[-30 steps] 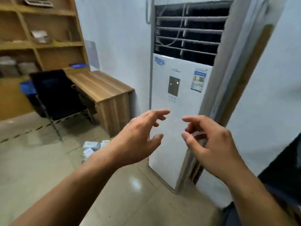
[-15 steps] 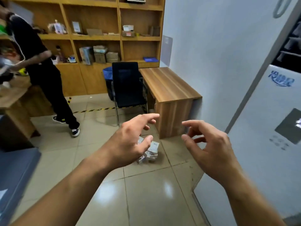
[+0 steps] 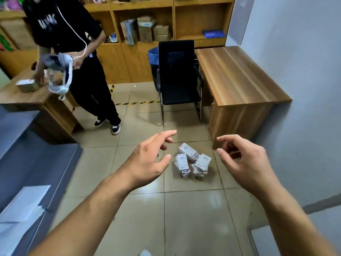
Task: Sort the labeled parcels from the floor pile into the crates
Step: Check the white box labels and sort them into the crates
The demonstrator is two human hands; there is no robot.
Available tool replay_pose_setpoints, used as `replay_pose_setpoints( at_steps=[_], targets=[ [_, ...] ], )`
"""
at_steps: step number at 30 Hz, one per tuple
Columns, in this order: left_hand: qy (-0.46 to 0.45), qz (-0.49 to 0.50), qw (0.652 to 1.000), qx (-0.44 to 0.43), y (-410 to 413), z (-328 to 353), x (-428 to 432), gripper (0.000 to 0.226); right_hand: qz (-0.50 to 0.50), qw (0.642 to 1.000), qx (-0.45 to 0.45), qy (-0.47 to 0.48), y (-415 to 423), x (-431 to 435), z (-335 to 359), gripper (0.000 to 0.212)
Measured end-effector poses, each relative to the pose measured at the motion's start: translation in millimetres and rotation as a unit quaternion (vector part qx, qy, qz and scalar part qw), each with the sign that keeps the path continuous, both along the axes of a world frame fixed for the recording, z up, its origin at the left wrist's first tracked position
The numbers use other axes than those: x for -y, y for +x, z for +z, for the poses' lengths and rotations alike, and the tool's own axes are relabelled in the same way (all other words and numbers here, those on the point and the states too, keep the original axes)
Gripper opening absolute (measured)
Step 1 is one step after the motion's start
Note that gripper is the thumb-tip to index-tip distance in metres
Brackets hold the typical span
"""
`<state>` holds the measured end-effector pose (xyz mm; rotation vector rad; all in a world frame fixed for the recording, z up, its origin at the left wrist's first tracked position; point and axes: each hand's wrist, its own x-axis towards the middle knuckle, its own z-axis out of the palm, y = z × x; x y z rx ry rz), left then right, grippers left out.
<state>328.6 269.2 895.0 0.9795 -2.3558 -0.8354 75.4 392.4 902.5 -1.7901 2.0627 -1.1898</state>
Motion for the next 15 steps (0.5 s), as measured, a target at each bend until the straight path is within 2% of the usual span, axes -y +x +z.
replay_pose_setpoints(
  at_steps=[7,15],
  targets=[
    [0.043,0.007,0.999,0.014,-13,-53,111,0.062,-0.022,0.996,0.024,0.081,-20,106,-50,0.024],
    [0.077,-0.048,0.995,0.043,-37,-111,268,0.067,-0.073,0.988,0.025,0.137,-27,236,-84,0.025]
  ],
)
